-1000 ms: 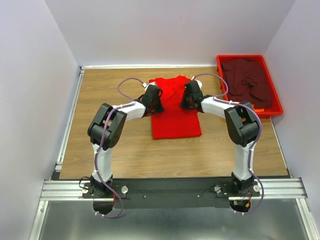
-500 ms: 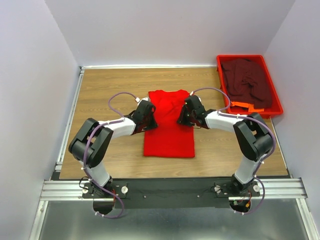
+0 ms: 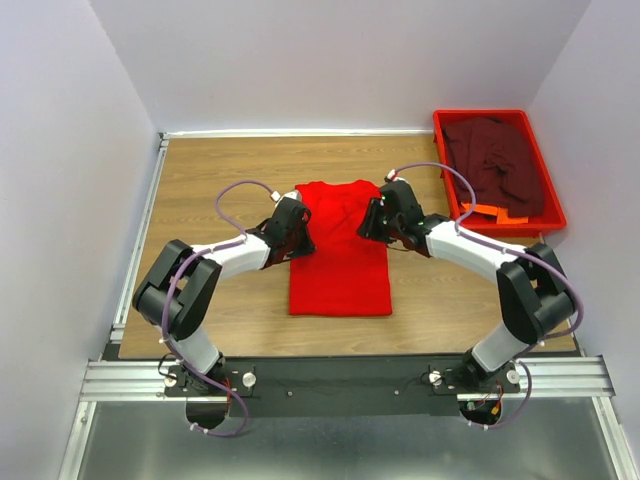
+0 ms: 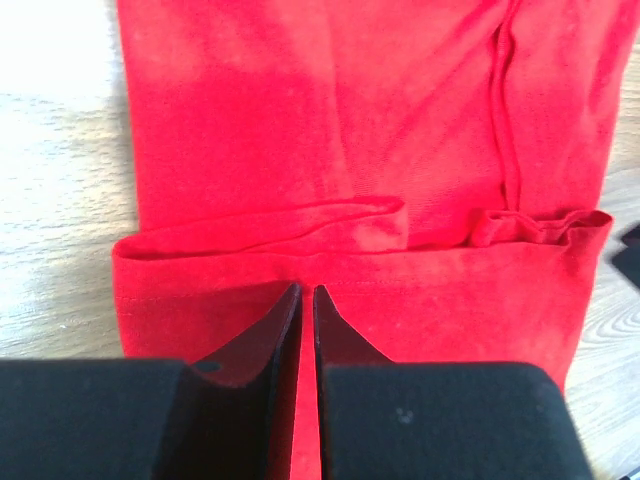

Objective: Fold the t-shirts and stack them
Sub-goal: Fold the tshirt

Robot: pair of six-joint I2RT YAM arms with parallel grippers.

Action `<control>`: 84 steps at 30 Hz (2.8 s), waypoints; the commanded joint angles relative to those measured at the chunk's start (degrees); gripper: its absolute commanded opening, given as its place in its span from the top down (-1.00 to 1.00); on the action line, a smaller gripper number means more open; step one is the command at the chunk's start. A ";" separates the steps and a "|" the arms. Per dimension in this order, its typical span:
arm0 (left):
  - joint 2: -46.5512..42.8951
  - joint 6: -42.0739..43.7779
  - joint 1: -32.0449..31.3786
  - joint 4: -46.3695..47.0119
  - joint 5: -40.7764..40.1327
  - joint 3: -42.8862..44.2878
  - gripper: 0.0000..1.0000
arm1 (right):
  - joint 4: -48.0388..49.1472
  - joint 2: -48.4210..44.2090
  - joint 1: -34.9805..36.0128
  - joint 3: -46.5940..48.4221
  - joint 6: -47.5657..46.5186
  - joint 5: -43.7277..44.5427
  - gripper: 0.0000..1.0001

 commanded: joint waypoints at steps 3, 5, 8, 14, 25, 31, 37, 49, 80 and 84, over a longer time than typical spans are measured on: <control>-1.29 1.80 -0.03 -0.61 -1.55 1.59 0.67 | -3.17 -4.76 -0.28 -3.20 -1.05 2.85 0.13; -0.85 1.80 -0.03 -0.17 -1.28 1.50 0.67 | -3.34 -5.12 -0.28 -4.60 -1.40 3.82 0.18; -0.41 1.53 -0.03 -0.08 -1.11 1.15 0.67 | -3.52 -3.98 -0.45 -5.22 -1.93 4.44 0.28; 0.56 1.18 0.06 1.33 -1.02 -0.07 0.67 | -3.70 -1.26 -2.03 -6.72 -2.46 5.84 0.35; 1.44 0.65 0.06 2.29 -0.93 -1.31 0.67 | -3.61 3.76 -3.62 -8.83 -1.32 6.99 0.51; 1.00 1.36 0.41 1.68 -1.28 -0.78 0.67 | -3.70 1.21 -3.79 -9.97 -1.05 6.81 0.51; -0.85 3.03 1.55 0.36 -2.25 0.89 0.67 | -4.31 -3.53 -3.80 -8.74 -1.40 6.02 0.49; -3.13 4.17 4.01 -1.66 -3.92 0.10 0.67 | -5.72 -0.03 -3.88 -3.82 -2.90 6.81 0.48; -13.76 8.57 8.76 -10.62 -1.91 -0.50 0.18 | -13.26 -6.34 -3.88 -1.79 -5.62 4.11 -0.03; -17.54 7.08 8.41 -11.50 3.01 -6.47 0.18 | -16.87 -10.12 -3.27 -4.42 -4.66 -4.50 0.10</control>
